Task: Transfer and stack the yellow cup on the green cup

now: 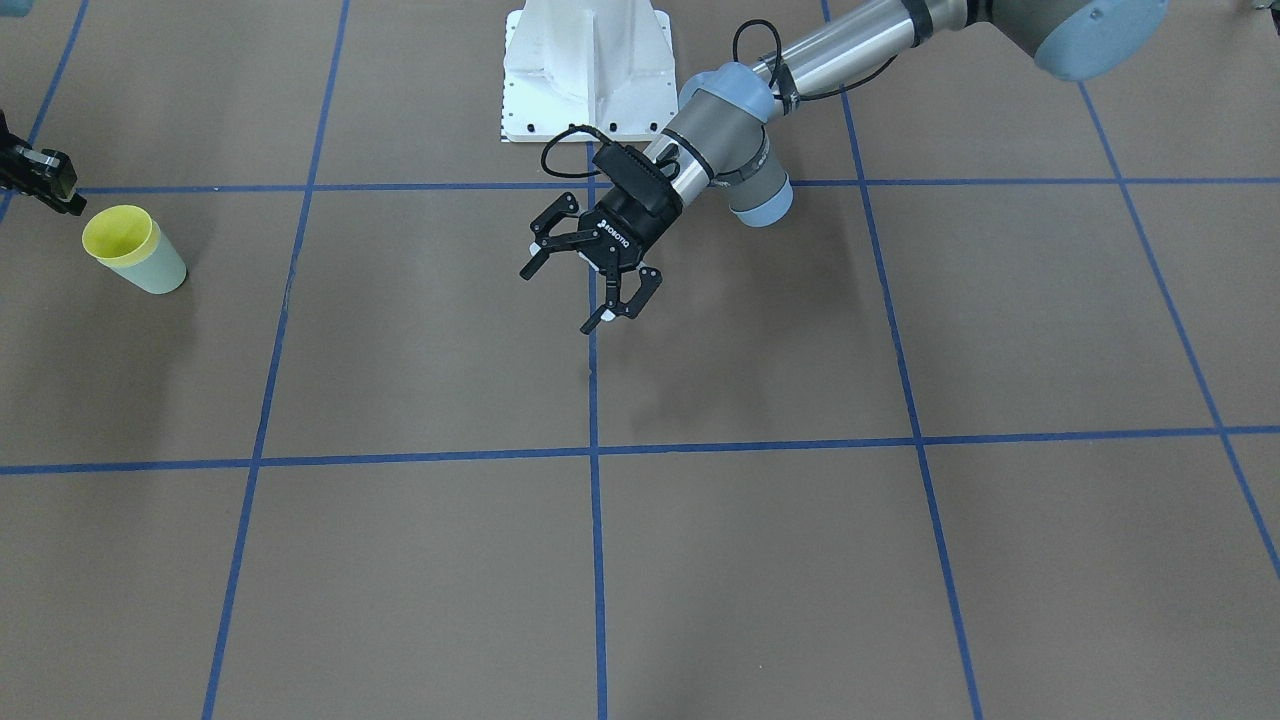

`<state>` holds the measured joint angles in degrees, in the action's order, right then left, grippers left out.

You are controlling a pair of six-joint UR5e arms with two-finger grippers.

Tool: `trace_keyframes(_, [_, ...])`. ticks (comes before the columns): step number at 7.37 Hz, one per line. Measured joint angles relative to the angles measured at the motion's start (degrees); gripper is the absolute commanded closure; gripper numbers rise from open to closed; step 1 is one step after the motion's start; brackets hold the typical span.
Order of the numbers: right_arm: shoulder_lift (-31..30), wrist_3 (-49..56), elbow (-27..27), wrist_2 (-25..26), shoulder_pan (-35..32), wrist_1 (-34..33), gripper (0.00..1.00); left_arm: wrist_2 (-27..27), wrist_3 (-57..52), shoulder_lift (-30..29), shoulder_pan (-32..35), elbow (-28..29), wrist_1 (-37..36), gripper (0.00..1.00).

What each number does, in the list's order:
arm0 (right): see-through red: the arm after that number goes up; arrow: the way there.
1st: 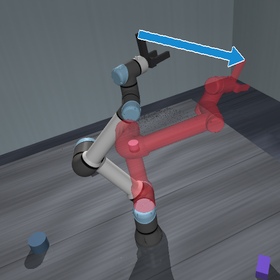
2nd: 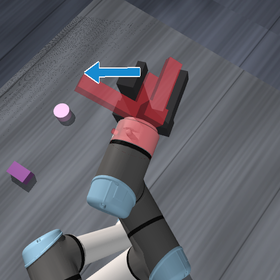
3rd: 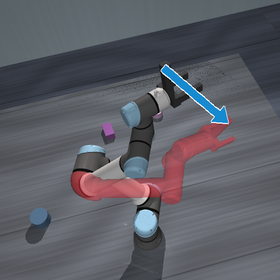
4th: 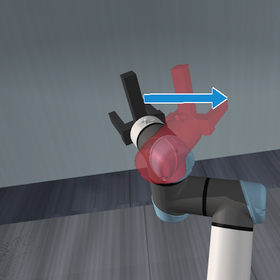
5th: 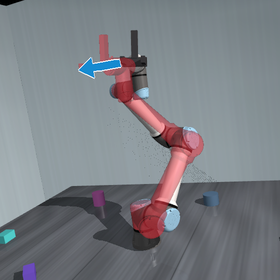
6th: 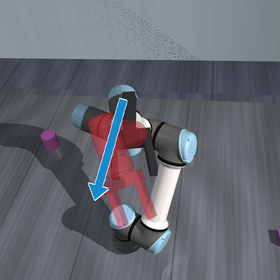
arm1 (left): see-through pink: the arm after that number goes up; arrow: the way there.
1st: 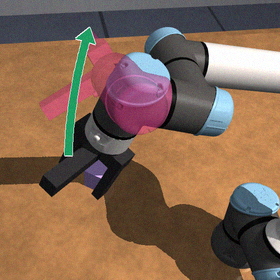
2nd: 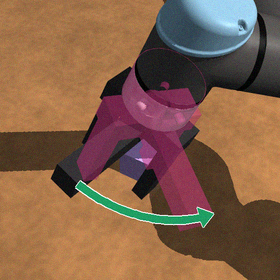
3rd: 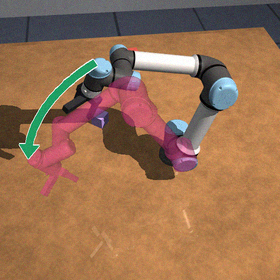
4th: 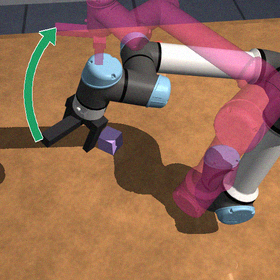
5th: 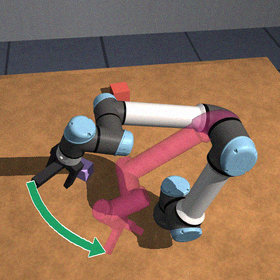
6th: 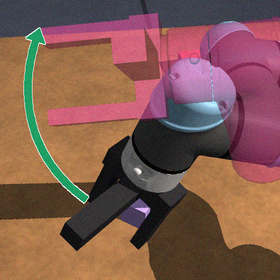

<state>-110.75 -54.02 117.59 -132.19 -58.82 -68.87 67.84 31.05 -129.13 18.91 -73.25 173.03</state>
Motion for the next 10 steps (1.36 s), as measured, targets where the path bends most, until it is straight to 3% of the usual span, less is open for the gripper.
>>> trace_keyframes(2, [1.3, 0.05, -0.19, 0.42, -0.01, 0.11, 0.0, -3.83, 0.23, -0.06, 2.34, 1.0, -5.2, 0.01])
trace_keyframes(5, [10.38, 0.01, -3.57, 4.77, -0.21, -0.05, 0.0, -5.78, 6.56, -0.13, 9.73, 1.9, -23.67, 0.01])
trace_keyframes(8, [22.66, 0.31, -12.39, 5.69, -3.63, -0.9, 0.0, 3.48, 12.28, -0.53, 21.0, 1.61, -48.25, 0.01])
trace_keyframes(10, [28.95, 0.65, -17.06, 5.42, -5.8, -3.36, 0.0, 18.39, 12.43, -0.55, 30.54, 1.69, -61.18, 0.01])
